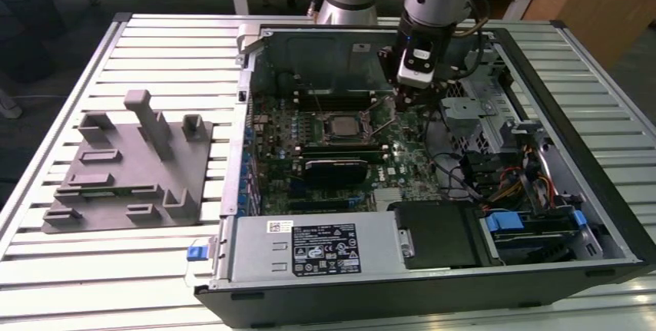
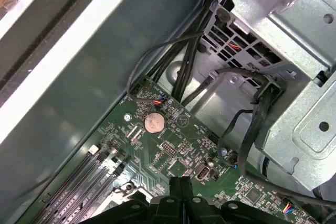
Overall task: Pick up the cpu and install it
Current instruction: 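Close the cpu cover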
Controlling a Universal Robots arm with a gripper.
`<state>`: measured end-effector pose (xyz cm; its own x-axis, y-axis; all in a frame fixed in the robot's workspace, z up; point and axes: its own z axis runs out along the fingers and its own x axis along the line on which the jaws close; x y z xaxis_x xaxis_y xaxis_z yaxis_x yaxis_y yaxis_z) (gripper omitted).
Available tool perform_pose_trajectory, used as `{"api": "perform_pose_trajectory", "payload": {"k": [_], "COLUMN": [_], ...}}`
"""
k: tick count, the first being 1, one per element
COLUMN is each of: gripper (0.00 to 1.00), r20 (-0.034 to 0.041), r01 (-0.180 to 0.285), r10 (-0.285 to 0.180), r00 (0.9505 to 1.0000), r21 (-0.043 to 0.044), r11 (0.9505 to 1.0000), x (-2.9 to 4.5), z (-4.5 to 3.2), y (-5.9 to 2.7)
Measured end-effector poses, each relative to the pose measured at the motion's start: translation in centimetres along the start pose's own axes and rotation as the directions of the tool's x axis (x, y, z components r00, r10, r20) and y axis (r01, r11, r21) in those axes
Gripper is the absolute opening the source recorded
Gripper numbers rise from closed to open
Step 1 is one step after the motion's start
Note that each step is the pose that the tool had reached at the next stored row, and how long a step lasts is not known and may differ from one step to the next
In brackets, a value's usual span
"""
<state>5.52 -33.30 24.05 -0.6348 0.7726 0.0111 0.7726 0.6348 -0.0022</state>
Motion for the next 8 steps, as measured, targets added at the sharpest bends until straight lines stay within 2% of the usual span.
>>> {"api": "perform_pose_trajectory", "payload": {"k": [8], "gripper": [0.11], "r20": [-0.0002], "r01": [0.0], "r10": [0.0], "r00": [1.0], "r21": [-0.0002], "r11": [1.0], "x": [0.14], "z": [0.0], "y": [-0.17]}}
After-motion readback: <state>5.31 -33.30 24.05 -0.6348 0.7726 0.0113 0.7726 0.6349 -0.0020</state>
